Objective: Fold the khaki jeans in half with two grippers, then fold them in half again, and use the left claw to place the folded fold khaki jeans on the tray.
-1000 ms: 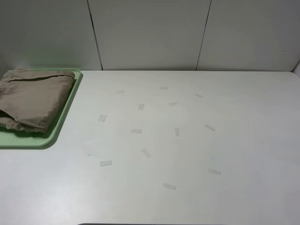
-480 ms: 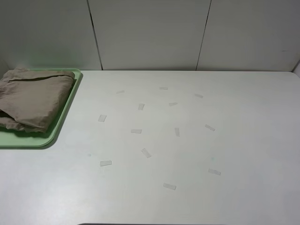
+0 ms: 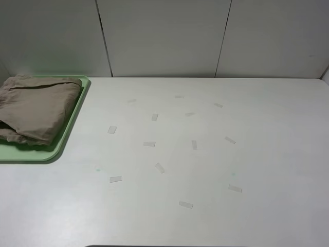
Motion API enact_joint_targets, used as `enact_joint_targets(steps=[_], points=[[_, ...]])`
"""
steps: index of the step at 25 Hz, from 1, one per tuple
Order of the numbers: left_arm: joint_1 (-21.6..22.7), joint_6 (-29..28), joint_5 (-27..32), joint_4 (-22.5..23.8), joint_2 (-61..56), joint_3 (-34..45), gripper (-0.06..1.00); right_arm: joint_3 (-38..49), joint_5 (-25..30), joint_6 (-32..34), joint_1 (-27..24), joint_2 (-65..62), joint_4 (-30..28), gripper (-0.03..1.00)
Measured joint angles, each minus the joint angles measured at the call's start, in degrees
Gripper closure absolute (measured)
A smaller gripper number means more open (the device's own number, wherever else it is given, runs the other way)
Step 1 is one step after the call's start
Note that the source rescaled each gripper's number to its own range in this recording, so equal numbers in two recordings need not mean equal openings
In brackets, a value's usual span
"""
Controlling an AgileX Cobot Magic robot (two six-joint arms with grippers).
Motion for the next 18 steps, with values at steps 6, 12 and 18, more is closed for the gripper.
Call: enact_joint_targets(steps=[6,12,18], points=[[0.0,0.0,0.0,0.05,0.0,0.0,-0.05,0.0,0.0,0.0,0.0,0.0,0.0,-0.03],[0.0,0.0,0.0,0.05,0.0,0.0,-0.05,0.0,0.0,0.0,0.0,0.0,0.0,-0.03],[0.0,0.0,0.0,0.05,0.0,0.0,-0.05,0.0,0.0,0.0,0.0,0.0,0.0,-0.03]])
